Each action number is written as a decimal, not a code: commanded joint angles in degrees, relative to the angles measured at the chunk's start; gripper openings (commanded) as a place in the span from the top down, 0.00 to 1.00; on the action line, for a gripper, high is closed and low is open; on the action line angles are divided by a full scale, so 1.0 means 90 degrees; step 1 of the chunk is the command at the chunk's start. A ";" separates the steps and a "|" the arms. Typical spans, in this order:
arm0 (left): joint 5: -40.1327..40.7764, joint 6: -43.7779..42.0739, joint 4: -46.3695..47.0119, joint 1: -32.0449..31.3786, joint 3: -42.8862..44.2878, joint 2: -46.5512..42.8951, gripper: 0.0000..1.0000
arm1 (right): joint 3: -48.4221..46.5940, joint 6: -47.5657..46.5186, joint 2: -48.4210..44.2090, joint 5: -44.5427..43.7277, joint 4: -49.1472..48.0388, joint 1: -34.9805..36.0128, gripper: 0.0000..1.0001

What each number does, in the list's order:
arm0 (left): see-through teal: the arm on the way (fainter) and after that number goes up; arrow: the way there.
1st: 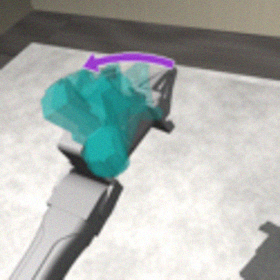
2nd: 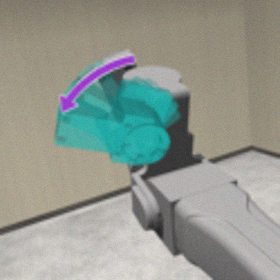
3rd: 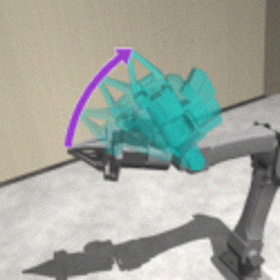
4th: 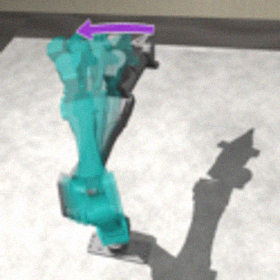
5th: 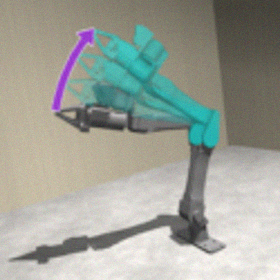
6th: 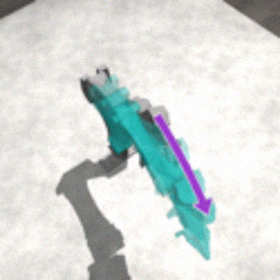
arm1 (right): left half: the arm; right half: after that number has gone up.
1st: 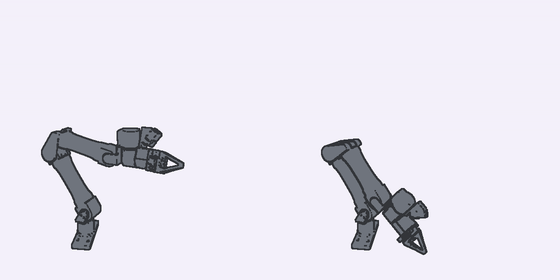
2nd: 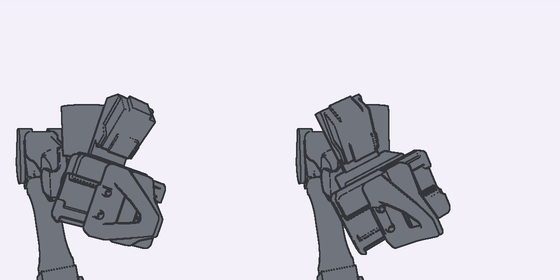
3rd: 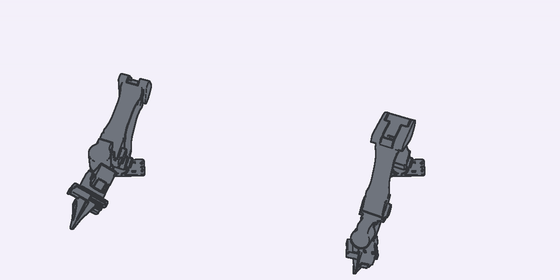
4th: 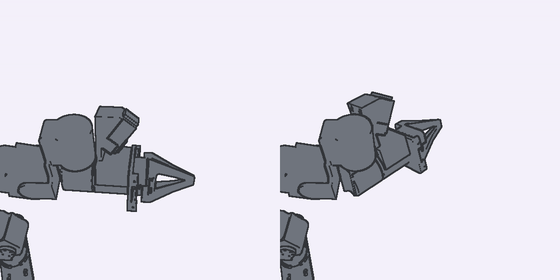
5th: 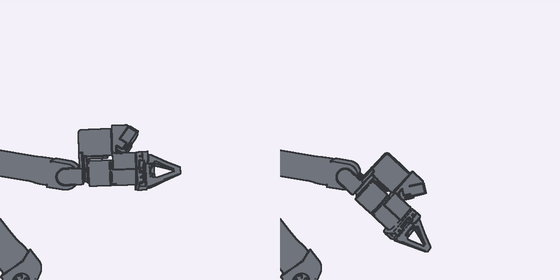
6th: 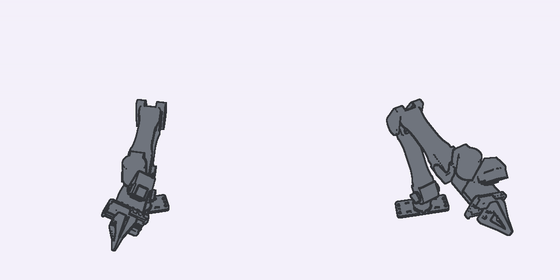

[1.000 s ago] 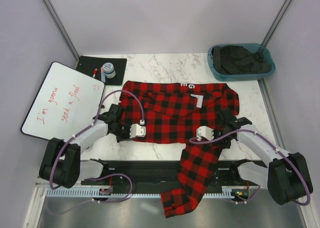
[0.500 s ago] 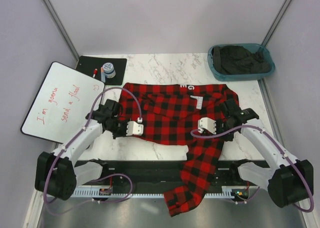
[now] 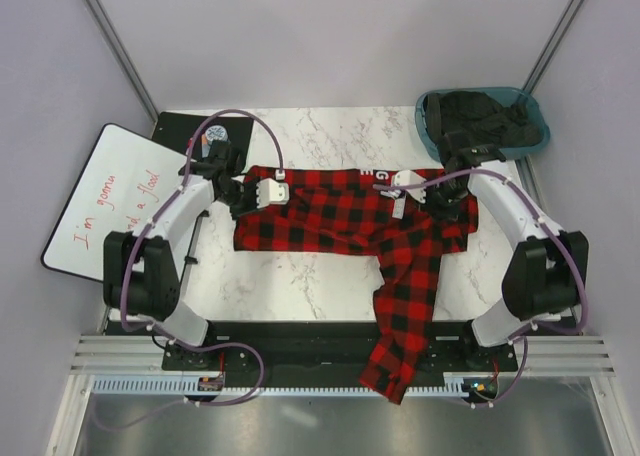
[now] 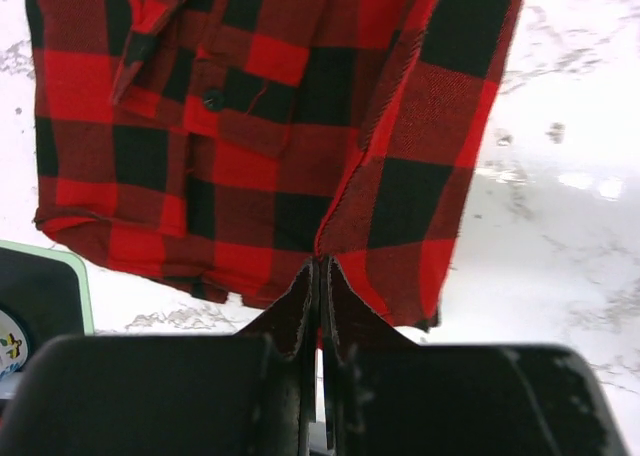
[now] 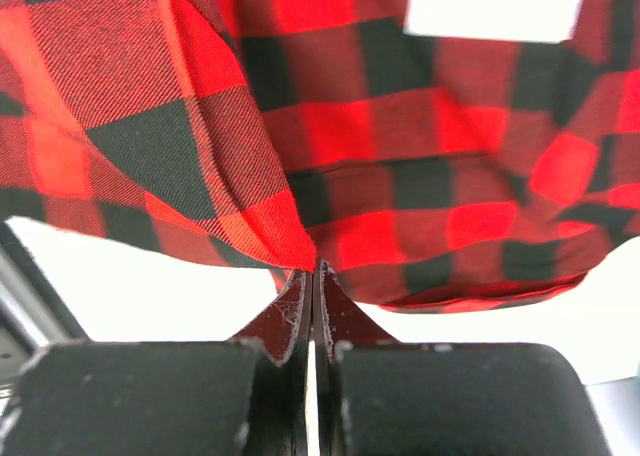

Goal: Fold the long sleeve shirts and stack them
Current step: Fold the shirt

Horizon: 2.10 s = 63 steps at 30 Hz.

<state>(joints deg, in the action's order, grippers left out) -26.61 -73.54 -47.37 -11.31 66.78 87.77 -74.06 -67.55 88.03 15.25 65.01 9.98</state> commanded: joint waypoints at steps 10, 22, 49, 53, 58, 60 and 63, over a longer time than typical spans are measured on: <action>0.0017 0.0134 0.0478 0.0182 0.0978 0.1342 0.98 | -0.1994 -0.0171 0.2122 -0.0131 -0.0007 -0.0122 0.98; 0.0271 0.0523 0.0811 0.0222 0.0792 0.1742 0.95 | -0.1927 0.0268 0.2641 -0.0190 -0.0388 -0.0200 0.66; -0.0707 0.2926 0.1132 -0.0614 -0.0974 -0.0191 0.62 | -0.0502 0.2095 0.2738 0.0982 -0.0299 -0.2212 0.59; 0.0064 0.3395 0.1804 -0.0765 -0.1063 0.0120 0.62 | -0.0326 0.2338 0.2768 0.0953 -0.0485 -0.2290 0.64; 0.0992 0.3250 0.1934 -0.0579 -0.0858 0.1185 0.66 | -0.0199 0.2486 0.2816 0.0611 -0.0778 -0.2281 0.65; 0.1130 0.3113 0.2070 -0.0569 -0.1053 0.1322 0.67 | -0.0111 0.2486 0.2817 0.0504 -0.0769 -0.2281 0.65; 0.1140 0.2986 0.2041 -0.0579 -0.1336 0.1264 0.68 | 0.0240 0.2320 0.2622 0.0406 -0.0730 -0.2281 0.66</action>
<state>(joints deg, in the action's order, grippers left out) -20.12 -45.76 -29.87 -16.23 58.11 98.59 -75.96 -45.91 112.64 21.91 60.03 -10.35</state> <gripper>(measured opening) 0.328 0.344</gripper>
